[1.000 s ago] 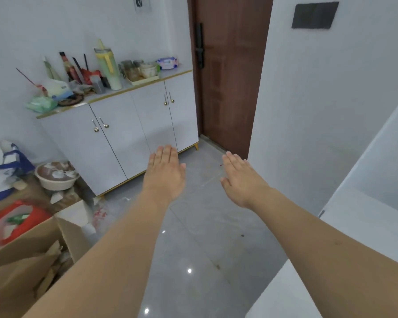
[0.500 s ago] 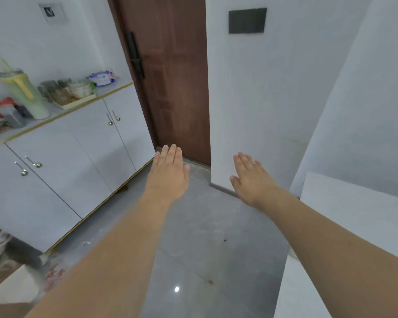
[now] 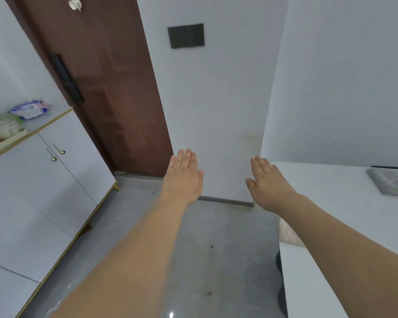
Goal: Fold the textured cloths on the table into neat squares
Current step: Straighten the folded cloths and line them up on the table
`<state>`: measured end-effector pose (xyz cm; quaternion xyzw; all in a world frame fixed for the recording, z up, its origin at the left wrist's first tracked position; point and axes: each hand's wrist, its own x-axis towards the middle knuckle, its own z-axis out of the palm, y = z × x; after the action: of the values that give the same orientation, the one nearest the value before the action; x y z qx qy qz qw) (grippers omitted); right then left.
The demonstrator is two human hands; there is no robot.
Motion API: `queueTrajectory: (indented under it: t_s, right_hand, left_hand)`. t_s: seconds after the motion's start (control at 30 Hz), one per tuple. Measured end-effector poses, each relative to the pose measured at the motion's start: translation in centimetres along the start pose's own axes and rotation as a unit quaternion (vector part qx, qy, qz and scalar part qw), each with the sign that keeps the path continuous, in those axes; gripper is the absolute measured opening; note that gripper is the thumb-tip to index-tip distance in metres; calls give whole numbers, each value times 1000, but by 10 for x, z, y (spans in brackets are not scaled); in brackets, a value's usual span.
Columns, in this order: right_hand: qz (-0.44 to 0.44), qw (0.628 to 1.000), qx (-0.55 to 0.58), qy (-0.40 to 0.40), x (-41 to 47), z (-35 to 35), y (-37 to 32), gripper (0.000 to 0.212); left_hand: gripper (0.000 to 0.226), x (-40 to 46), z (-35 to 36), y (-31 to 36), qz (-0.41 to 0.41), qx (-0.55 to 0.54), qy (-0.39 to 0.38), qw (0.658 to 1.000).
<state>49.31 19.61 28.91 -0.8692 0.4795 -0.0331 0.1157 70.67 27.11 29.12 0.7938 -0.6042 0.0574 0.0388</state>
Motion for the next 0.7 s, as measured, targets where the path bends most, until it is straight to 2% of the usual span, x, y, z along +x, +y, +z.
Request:
queueTrajectory:
  t_s: [0.17,0.4,0.7]
  right_hand:
    - [55,998,17,13,-17,5,30,62]
    - [149,987,48,27,-18,17,70,61]
    - [203,965,163,24,-21,62,152,58]
  left_hand:
    - [60,12,9,25,58,6,-4,998]
    - [60,59,37,58,134,-54,-24,989]
    - [58,73,114,126,133,-181,-69,972]
